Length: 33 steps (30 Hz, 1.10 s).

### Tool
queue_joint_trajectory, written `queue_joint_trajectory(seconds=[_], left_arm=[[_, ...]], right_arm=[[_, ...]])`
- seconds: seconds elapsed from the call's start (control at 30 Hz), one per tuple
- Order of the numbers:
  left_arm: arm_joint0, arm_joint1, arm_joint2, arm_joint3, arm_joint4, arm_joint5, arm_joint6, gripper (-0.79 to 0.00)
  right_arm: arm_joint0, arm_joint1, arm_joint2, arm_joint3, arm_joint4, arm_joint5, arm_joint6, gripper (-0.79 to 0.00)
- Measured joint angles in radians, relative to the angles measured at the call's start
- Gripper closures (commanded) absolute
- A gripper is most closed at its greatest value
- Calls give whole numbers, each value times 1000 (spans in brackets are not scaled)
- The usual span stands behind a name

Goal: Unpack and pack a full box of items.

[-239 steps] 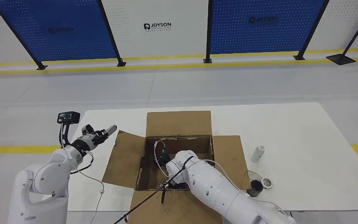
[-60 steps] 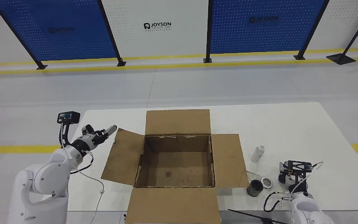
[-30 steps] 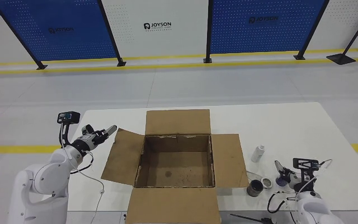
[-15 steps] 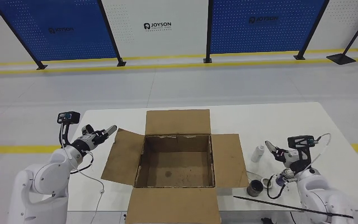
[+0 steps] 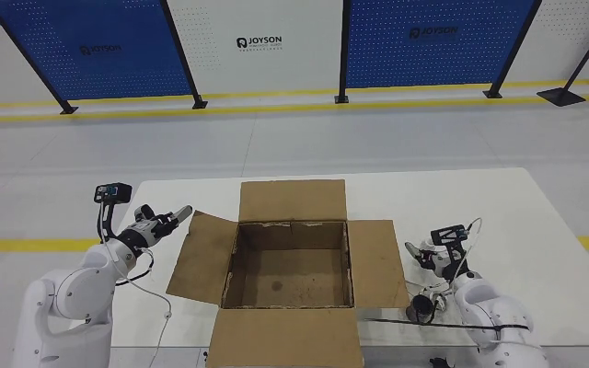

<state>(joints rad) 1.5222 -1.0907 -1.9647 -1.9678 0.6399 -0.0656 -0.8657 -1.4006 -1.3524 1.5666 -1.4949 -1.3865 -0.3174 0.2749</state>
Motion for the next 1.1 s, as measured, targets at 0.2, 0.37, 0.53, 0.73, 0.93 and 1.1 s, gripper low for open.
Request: queue_joint_trajectory(seconds=[0.2,0.37,0.53,0.73,0.93,1.1], left_arm=[[0,0,0,0,0,0,0,-785],[0,0,0,0,0,0,0,-785],[0,0,0,0,0,0,0,-785],[0,0,0,0,0,0,0,-785],[0,0,0,0,0,0,0,-785],[0,0,0,0,0,0,0,-785]], right_arm=[[27,2,-25,65,-6,11,-3,-742],[50,4,-50,110,-25,8,2,-739],[69,6,-64,151,-24,16,-4,-702],[94,9,-77,202,-29,23,-13,-474],[107,12,-84,218,-26,24,-24,-71],[110,15,-86,211,-22,30,-31,0]])
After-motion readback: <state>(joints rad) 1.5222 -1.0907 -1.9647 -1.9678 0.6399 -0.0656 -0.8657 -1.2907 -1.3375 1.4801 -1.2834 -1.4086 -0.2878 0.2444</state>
